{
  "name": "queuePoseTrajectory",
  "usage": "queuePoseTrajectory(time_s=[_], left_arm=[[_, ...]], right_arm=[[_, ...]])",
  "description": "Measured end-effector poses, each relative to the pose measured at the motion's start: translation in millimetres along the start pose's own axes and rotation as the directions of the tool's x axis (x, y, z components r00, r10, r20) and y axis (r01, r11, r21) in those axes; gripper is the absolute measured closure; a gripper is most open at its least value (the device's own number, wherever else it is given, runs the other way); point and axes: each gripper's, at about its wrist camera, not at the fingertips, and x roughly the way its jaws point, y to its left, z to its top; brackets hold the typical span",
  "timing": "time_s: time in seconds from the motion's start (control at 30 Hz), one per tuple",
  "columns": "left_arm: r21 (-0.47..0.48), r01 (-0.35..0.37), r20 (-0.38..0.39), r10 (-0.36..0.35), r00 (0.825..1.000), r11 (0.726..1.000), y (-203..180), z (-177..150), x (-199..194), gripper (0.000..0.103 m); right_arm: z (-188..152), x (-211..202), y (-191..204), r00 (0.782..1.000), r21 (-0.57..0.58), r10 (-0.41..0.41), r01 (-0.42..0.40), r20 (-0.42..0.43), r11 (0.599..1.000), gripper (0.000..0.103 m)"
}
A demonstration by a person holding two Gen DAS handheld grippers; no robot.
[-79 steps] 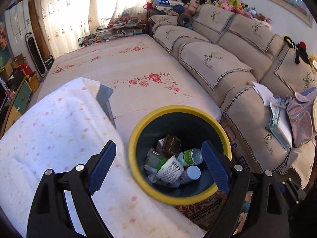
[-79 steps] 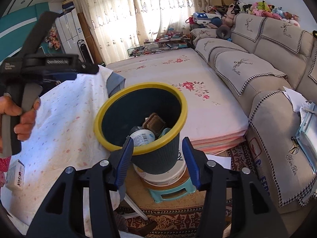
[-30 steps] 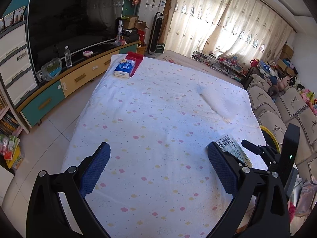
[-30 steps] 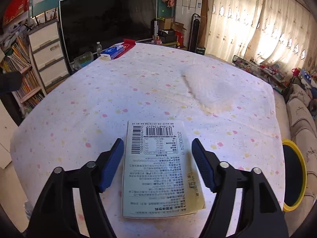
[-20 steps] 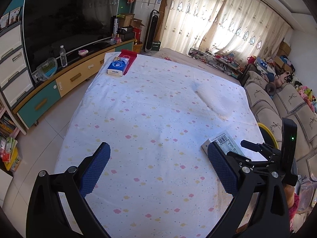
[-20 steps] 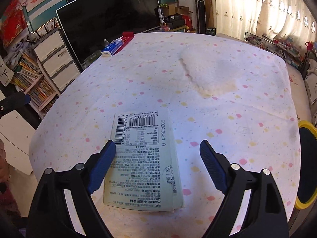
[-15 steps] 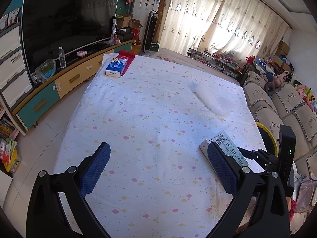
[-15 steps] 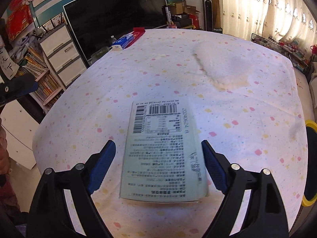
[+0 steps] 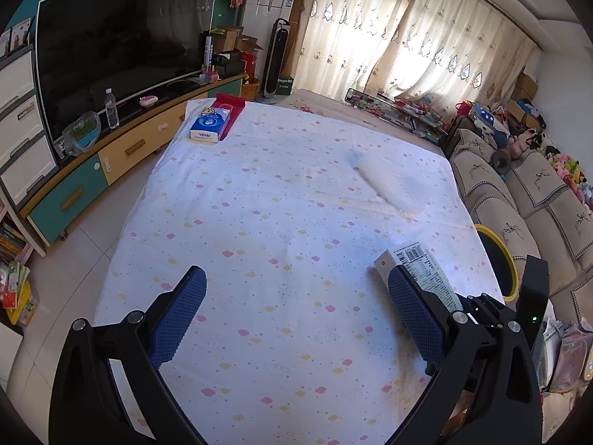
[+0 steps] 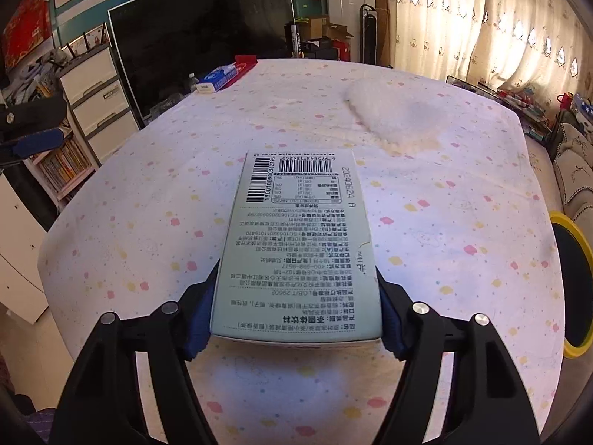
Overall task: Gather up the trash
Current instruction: 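Carry the white box over the bin and open the right gripper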
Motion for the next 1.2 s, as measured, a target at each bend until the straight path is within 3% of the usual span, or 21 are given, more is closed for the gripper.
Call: queuePoseTrajectory(time_s=[0.3, 0.57, 0.87, 1.2], left_arm=[[0.025, 0.023, -0.001, -0.023, 1.000, 0.999, -13.4, 2.3, 3.3, 0.006], [0.061, 0.050, -0.010, -0.049, 0.999, 0.997, -36.5, 5.5, 13.6, 0.006], [0.112, 0.086, -0.057, -0.080, 0.995, 0.990, -74.5, 9.4, 41.8, 0.006], [0.170, 0.110, -0.093, -0.095, 0.991, 0.979, -112.9, 16.4, 66.3, 0.006]], right_arm=[[4.1, -46.5, -36.1, 0.992, 0.098, -0.023, 0.011, 0.124, 0.995, 0.036], [-4.6, -78.7, -112.8, 0.973, 0.248, -0.164, 0.121, 0.163, 0.961, 0.036], [-25.3, -85.8, -229.5, 0.925, 0.421, -0.368, 0.298, 0.095, 0.857, 0.035], [-37.1, -42.3, -314.7, 0.899, 0.480, -0.436, 0.402, -0.045, 0.780, 0.035]])
